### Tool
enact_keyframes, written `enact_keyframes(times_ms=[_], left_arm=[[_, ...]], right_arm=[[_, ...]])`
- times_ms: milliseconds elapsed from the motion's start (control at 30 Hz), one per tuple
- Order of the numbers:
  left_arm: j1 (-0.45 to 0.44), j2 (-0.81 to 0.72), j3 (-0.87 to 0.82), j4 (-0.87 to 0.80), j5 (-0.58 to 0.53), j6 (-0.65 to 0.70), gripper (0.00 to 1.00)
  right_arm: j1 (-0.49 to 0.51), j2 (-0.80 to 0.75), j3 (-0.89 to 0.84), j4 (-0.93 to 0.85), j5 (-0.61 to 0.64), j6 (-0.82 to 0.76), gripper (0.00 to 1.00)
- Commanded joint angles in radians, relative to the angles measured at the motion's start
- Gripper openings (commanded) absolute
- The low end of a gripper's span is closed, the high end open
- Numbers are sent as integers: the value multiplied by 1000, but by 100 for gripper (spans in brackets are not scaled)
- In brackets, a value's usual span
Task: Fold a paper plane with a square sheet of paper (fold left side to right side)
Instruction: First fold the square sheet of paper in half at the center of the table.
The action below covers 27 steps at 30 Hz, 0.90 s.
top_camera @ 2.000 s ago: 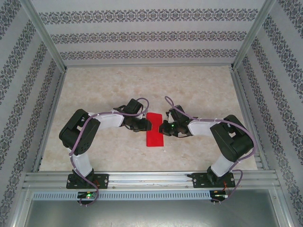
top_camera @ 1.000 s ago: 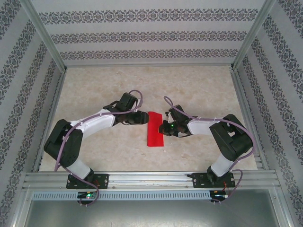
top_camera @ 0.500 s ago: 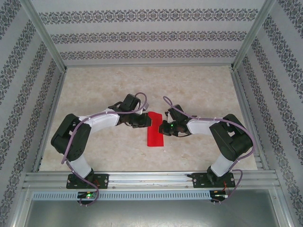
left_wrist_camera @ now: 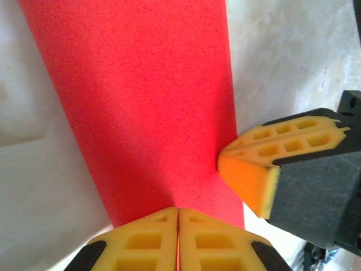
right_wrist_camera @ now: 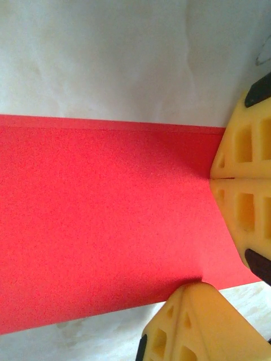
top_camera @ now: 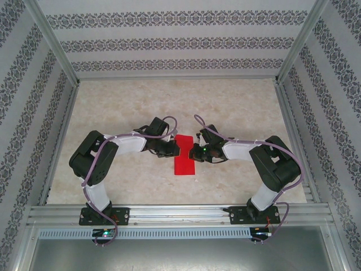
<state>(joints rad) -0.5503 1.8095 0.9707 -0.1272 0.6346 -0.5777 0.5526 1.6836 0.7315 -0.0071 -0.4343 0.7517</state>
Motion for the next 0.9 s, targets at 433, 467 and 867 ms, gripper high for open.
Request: enact_keyframes(times_ms=[433, 467, 867], left_arm=[[12, 48, -44, -55, -107, 77, 7], [17, 49, -47, -54, -106, 78, 7], [84, -118, -91, -84, -95, 125, 6]], right_arm=[[10, 79, -57, -137, 124, -34, 0], [10, 79, -58, -137, 125, -34, 0], [6, 63, -63, -137, 115, -37, 0]])
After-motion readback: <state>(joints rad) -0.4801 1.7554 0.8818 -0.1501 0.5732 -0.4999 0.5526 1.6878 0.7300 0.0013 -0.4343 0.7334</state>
